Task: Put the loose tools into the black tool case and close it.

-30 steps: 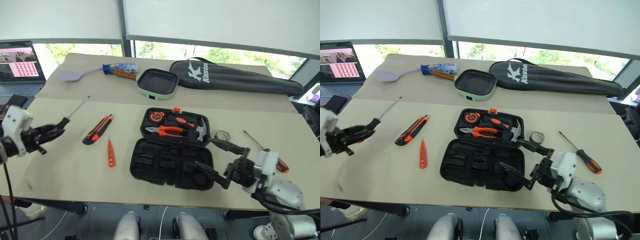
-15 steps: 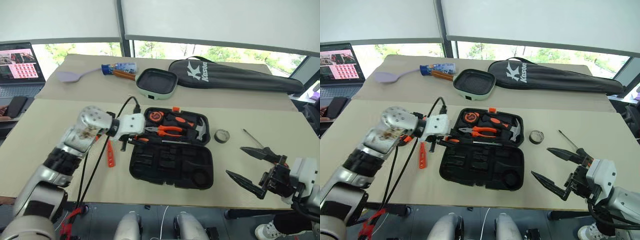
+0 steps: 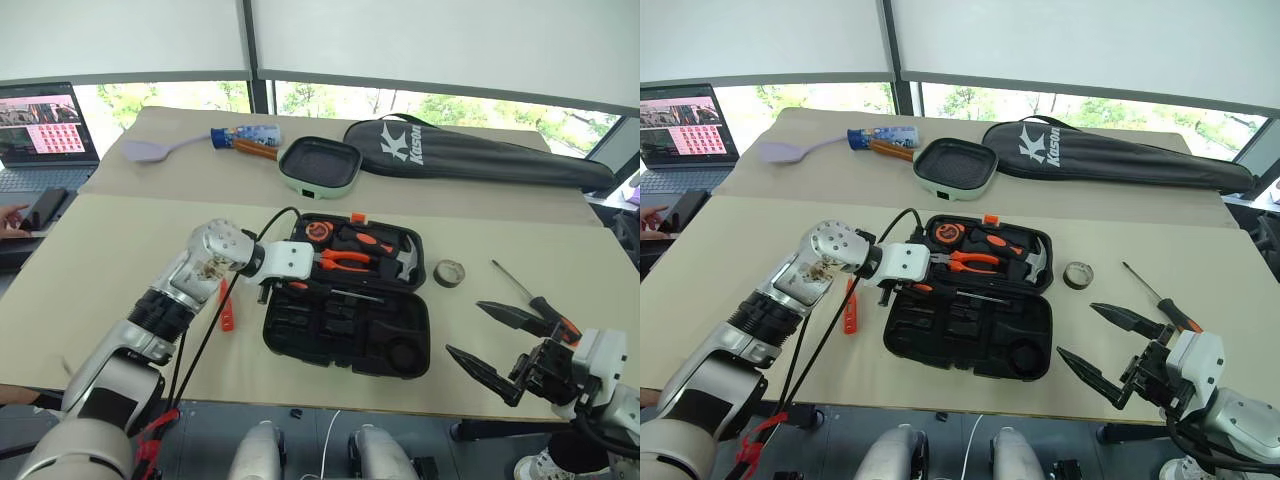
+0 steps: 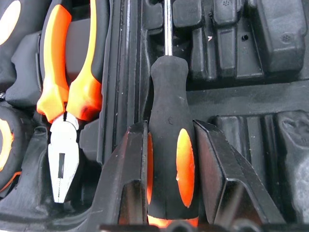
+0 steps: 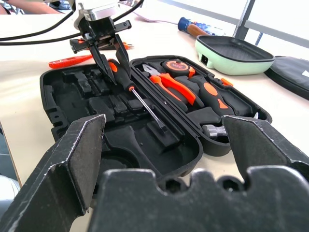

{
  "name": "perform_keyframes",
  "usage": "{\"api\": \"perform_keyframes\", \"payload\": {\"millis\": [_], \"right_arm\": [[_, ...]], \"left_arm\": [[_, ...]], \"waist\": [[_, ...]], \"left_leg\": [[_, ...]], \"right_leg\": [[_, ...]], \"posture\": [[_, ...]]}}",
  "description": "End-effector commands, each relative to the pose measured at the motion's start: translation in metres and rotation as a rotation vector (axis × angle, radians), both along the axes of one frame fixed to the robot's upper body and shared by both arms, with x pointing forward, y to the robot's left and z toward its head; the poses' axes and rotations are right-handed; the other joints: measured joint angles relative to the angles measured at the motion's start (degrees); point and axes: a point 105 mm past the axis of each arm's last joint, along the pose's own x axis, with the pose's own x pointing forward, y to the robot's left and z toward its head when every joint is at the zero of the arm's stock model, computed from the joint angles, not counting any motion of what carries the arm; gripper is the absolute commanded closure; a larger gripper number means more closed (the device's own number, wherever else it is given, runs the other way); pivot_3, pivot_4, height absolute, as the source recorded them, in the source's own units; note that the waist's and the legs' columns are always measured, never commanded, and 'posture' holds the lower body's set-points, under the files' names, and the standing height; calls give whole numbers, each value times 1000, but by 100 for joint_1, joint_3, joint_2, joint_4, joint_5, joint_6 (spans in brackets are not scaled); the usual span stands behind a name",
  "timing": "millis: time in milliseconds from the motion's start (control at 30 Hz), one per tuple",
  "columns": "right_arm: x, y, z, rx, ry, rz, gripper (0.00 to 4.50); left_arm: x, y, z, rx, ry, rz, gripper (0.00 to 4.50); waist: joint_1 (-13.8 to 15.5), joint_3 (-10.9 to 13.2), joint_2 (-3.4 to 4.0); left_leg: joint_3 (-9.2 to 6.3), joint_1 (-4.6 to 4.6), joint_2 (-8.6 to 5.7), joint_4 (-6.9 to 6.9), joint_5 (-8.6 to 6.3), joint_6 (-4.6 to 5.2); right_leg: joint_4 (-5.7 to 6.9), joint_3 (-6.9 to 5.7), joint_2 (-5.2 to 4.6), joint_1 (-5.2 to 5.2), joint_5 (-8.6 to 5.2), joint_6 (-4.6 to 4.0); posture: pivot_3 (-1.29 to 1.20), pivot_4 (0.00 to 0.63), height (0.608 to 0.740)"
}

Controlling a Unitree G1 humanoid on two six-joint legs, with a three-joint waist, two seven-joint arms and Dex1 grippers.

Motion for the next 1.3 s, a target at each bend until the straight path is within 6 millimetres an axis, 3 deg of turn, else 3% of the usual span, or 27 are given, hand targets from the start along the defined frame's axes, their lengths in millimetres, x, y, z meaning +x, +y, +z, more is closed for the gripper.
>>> {"api": "perform_keyframes", "payload": {"millis": [33,100,167,367,467,533,567,867,1167,1300], "right_arm": [[-3,4,7,-4,-48,13,0],[-3,5,7,-3,-48,17,0],[-3,6,6,-1,-46,21,0],[-2,10,5,4,-38,33,0],[-2,10,4,5,-32,34,0],[-1,9,4,6,-29,30,0],[0,9,4,6,-28,29,0],[2,10,5,15,-32,14,0],[4,11,3,22,-27,-2,0],[5,12,2,24,-25,-4,0]], "left_arm": [[-2,-7,-3,-9,5,10,3577],[-3,-8,-4,-18,18,19,3577],[-2,-7,-5,-22,16,27,2572],[1,-16,21,-198,-55,-1,813],[-1,-23,41,-354,-51,-10,813],[-2,-22,42,-407,-25,-3,813],[-3,-21,38,-411,-10,4,1343],[-2,-18,2,-397,87,81,4470],[-11,-29,-19,-380,173,87,4470],[-6,-27,-30,-327,183,130,4470]], "waist": [[14,0,0],[20,0,2],[18,0,2],[36,-6,18],[35,-6,18],[21,-6,19],[18,-6,19],[21,-8,23],[33,-9,25],[33,-9,25]], "left_leg": [[-1,0,0,3,0,0],[-2,-4,0,9,-1,2],[-4,-9,2,19,-5,8],[-9,-7,1,37,-5,12],[-10,-9,1,41,-3,16],[-11,-10,1,40,-3,16],[-11,-11,1,39,-3,16],[-12,-10,-1,39,-4,17],[-12,-4,-2,40,-4,17],[-14,0,-3,40,-4,17]], "right_leg": [[1,-1,0,1,0,0],[2,-2,0,1,0,1],[3,-4,0,1,0,1],[4,-10,-1,14,3,6],[3,-10,-2,15,5,9],[2,-9,-3,14,5,9],[2,-10,-3,13,5,9],[4,-9,-2,15,5,10],[2,-10,-3,25,6,10],[-1,-12,-3,31,5,11]], "posture": [[0,150,740],[0,150,740],[0,150,740],[0,150,740],[0,150,740],[0,150,740],[0,150,740],[0,150,740],[0,150,740],[0,150,740]]}}
